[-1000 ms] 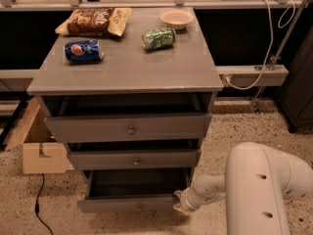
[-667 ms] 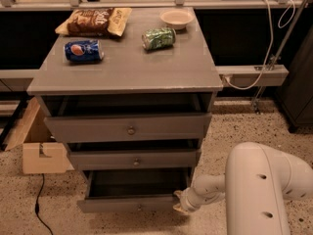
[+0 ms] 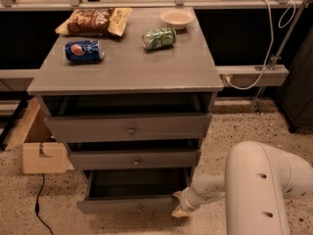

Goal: Open bottom drawer

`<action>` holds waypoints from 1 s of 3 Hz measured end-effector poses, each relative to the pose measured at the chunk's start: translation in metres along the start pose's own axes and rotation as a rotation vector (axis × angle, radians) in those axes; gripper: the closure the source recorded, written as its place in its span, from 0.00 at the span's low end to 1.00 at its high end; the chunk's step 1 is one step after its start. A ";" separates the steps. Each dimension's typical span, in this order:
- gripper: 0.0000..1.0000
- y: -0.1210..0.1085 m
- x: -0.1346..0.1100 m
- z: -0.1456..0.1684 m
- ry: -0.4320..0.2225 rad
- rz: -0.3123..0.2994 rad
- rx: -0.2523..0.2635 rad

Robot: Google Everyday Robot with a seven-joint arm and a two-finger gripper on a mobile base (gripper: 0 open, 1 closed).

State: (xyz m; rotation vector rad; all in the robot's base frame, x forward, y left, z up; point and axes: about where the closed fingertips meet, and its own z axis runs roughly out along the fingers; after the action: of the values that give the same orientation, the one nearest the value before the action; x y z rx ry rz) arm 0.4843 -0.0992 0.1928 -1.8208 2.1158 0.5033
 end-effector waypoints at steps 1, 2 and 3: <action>0.00 -0.001 -0.004 -0.001 0.013 -0.017 -0.005; 0.00 -0.002 -0.007 0.002 0.034 -0.040 -0.014; 0.00 -0.004 -0.013 0.003 0.051 -0.063 -0.021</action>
Offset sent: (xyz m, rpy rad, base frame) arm 0.0093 0.0100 0.0022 -0.0564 -0.0068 0.0740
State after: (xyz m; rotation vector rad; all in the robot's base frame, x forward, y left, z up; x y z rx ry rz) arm 0.4899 -0.0871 0.1950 -1.9243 2.0861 0.4708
